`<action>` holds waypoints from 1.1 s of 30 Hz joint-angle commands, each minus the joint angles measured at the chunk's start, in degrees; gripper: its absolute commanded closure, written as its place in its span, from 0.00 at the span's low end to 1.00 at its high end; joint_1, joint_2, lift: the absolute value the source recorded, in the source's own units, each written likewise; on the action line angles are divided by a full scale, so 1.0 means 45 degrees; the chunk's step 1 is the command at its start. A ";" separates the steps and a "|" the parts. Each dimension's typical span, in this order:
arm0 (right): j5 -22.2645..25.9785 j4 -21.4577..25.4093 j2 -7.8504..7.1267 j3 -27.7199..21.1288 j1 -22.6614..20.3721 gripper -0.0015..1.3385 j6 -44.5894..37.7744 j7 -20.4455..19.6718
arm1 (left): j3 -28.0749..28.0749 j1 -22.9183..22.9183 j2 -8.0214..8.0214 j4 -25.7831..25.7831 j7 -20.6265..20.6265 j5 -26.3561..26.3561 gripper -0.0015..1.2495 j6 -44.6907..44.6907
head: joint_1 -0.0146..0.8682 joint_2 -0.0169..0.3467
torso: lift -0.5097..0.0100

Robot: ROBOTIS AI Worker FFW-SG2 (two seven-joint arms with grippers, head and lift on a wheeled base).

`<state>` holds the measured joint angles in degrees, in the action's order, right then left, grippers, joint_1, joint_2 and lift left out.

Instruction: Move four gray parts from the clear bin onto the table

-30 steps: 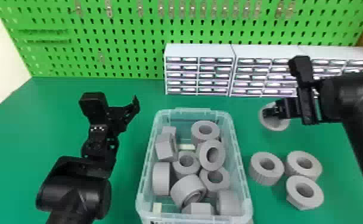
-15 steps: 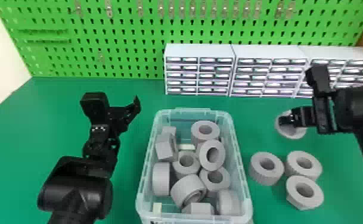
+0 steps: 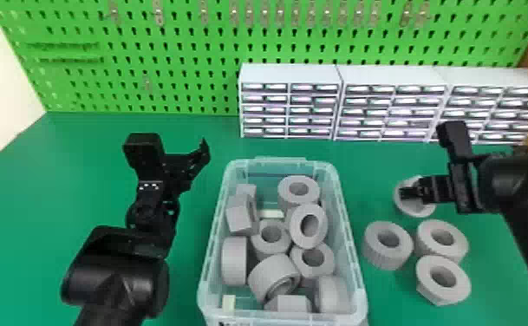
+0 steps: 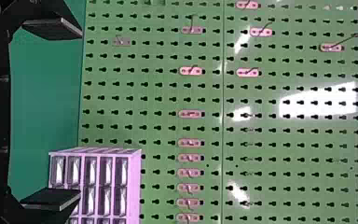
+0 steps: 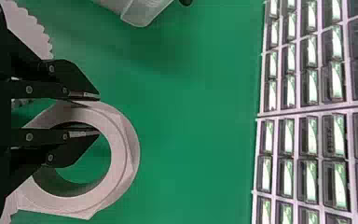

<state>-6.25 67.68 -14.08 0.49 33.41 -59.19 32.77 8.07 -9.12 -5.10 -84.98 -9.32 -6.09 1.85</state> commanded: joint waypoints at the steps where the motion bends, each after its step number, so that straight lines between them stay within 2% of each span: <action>1: -0.0134 -0.0645 0.0043 -0.0071 -0.0160 0.73 0.1044 0.0139 | 0.0003 -0.0004 0.0058 0.0017 0.0000 0.0045 0.08 0.0000 | 0.80 0.24 | 0.88; 6: -0.0173 -0.1250 0.0043 -0.0090 -0.0355 0.73 0.2137 0.0471 | 0.0101 -0.0004 0.0098 0.0056 0.0000 0.0064 0.07 0.0000 | 0.80 0.24 | 0.88; 16: -0.0212 -0.1797 0.0062 -0.0051 -0.0414 0.72 0.2254 0.0744 | 0.0140 0.0055 0.0176 0.0115 0.0000 0.0084 0.07 0.0000 | 0.80 0.24 | 0.88; 24: -0.0193 -0.1777 0.0062 0.0007 -0.0355 0.55 0.2196 0.0920 | 0.0062 0.0114 0.0195 0.0115 0.0000 0.0084 0.08 0.0000 | 0.80 0.24 | 0.88; 26: -0.0193 -0.1641 0.0062 0.0027 -0.0316 0.51 0.2215 0.1076 | 0.0042 0.0133 0.0195 0.0115 0.0000 0.0103 0.08 0.0019 | 0.80 0.24 | 0.88; 30: -0.0193 -0.0332 0.0121 0.0027 -0.0492 0.37 0.2235 0.1115 | -0.0016 0.0211 0.0195 0.0115 0.0000 0.0123 0.07 0.0058 | 0.80 0.24 | 0.88; 33: -0.0193 0.1016 0.0140 -0.0012 -0.0785 0.37 0.2235 0.1115 | -0.0016 0.0231 0.0195 0.0115 0.0000 0.0142 0.07 0.0078 | 0.80 0.24 | 0.88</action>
<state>-7.12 65.03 -13.64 0.60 31.36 -49.15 37.82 8.08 -8.23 -4.22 -84.45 -9.32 -5.59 2.11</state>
